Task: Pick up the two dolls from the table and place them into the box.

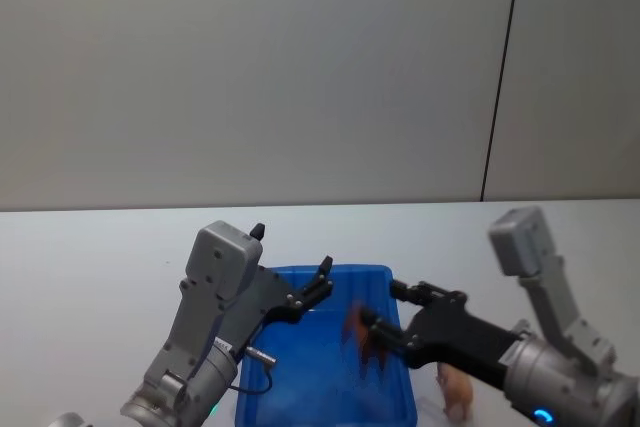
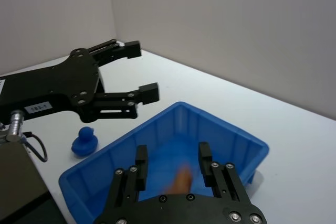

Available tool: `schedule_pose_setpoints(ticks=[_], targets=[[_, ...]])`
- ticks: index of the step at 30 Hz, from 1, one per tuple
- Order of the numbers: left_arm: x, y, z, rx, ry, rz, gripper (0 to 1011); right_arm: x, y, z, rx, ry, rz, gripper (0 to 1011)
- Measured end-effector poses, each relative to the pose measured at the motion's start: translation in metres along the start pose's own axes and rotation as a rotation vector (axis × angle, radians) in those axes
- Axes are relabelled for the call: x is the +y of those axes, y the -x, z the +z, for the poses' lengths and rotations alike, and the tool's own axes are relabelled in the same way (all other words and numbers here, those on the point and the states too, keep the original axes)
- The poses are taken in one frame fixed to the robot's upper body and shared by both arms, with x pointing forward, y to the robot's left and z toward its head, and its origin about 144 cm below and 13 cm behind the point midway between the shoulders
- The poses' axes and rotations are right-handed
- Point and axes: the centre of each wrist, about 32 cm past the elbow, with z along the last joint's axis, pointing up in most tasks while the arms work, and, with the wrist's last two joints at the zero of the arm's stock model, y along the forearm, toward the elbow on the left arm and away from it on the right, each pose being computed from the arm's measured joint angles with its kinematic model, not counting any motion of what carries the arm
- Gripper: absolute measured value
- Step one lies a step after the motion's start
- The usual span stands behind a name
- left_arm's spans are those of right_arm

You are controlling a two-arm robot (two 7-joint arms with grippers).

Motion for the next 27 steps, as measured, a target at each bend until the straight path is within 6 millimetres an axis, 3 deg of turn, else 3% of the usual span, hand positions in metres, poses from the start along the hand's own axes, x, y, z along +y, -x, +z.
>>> schedule_pose_setpoints(ticks=[9, 17, 27], targets=[[0.0, 0.0, 0.0, 0.0, 0.0, 0.0, 1001, 0.012, 0.005, -0.003, 0.007, 0.03, 0.039, 788], [0.0, 0.0, 0.0, 0.0, 0.0, 0.0, 1001, 0.007, 0.002, -0.006, -0.002, 0.03, 0.029, 999], [0.0, 0.0, 0.0, 0.0, 0.0, 0.0, 1001, -0.013, -0.005, -0.01, -0.008, 0.022, -0.046, 1001]])
